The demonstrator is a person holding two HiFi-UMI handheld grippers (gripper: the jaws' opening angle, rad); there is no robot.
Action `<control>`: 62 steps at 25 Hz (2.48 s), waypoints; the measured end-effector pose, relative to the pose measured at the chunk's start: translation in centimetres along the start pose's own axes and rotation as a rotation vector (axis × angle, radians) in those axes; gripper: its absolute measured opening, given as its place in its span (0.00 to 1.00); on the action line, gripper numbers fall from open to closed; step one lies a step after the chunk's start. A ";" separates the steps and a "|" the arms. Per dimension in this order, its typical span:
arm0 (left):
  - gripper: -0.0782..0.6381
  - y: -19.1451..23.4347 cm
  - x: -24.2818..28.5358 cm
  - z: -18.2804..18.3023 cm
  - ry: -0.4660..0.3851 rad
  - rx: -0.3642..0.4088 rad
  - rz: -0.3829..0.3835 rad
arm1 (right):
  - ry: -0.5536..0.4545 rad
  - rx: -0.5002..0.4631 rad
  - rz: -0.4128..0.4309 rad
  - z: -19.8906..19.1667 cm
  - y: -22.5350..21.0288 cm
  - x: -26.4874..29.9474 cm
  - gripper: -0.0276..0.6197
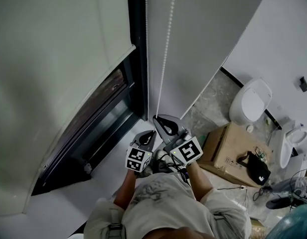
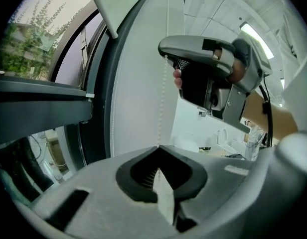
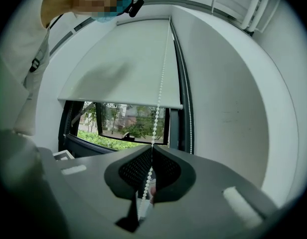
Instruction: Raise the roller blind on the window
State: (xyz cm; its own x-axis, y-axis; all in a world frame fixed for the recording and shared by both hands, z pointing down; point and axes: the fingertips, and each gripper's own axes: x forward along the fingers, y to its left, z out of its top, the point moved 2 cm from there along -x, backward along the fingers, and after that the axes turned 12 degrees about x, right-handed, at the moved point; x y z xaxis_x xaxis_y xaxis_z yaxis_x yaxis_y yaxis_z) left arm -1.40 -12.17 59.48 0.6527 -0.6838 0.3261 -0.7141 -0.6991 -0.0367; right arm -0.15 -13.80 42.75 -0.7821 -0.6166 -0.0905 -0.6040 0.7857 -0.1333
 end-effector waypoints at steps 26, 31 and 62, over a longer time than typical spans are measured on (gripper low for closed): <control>0.21 1.5 -4.6 10.6 -0.184 0.026 0.051 | -0.029 -0.003 0.007 0.3 -0.2 -0.7 0.06; 0.21 2.3 -6.3 15.8 -0.270 0.056 0.078 | -0.030 -0.002 -0.002 0.4 -0.4 -0.9 0.06; 0.12 2.6 -7.7 27.5 -0.489 0.197 0.059 | -0.036 -0.026 -0.003 0.2 0.2 -0.5 0.06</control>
State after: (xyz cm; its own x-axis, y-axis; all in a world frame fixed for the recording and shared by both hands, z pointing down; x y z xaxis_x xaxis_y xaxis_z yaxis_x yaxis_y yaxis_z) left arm -1.28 -14.50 30.89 0.6882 -0.7078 -0.1591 -0.7228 -0.6503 -0.2336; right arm 0.16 -13.36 42.54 -0.7747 -0.6198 -0.1253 -0.6103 0.7847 -0.1084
